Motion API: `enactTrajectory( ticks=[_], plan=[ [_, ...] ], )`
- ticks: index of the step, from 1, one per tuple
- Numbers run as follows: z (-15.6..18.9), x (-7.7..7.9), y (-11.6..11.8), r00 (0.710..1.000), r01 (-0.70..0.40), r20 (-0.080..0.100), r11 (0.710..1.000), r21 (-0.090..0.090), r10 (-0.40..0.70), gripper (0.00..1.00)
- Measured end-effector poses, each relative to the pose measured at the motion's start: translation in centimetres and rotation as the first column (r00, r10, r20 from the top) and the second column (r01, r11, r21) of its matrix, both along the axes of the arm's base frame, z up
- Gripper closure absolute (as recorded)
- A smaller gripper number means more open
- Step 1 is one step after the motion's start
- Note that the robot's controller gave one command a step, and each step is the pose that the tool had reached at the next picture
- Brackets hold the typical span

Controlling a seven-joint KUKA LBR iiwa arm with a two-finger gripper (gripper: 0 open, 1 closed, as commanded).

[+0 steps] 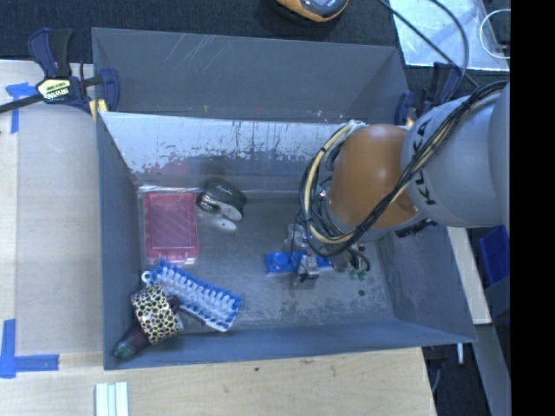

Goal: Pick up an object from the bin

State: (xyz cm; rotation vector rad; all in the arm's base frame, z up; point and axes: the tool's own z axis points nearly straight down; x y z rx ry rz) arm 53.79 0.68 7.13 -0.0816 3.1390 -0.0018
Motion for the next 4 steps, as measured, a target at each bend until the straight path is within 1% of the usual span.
enactTrajectory(
  ticks=[2, 3, 4],
  plan=[
    [0.3, -0.1, 0.0, 1.000, 0.000, 0.000, 1.000, 0.000, 0.000, 1.00],
    [1.8, -0.2, 0.0, 1.000, 0.001, -0.005, 1.000, 0.000, -0.001, 1.00],
    [3.3, -0.1, 0.0, 1.000, 0.001, -0.001, 1.000, 0.000, -0.001, 1.00]
  ],
)
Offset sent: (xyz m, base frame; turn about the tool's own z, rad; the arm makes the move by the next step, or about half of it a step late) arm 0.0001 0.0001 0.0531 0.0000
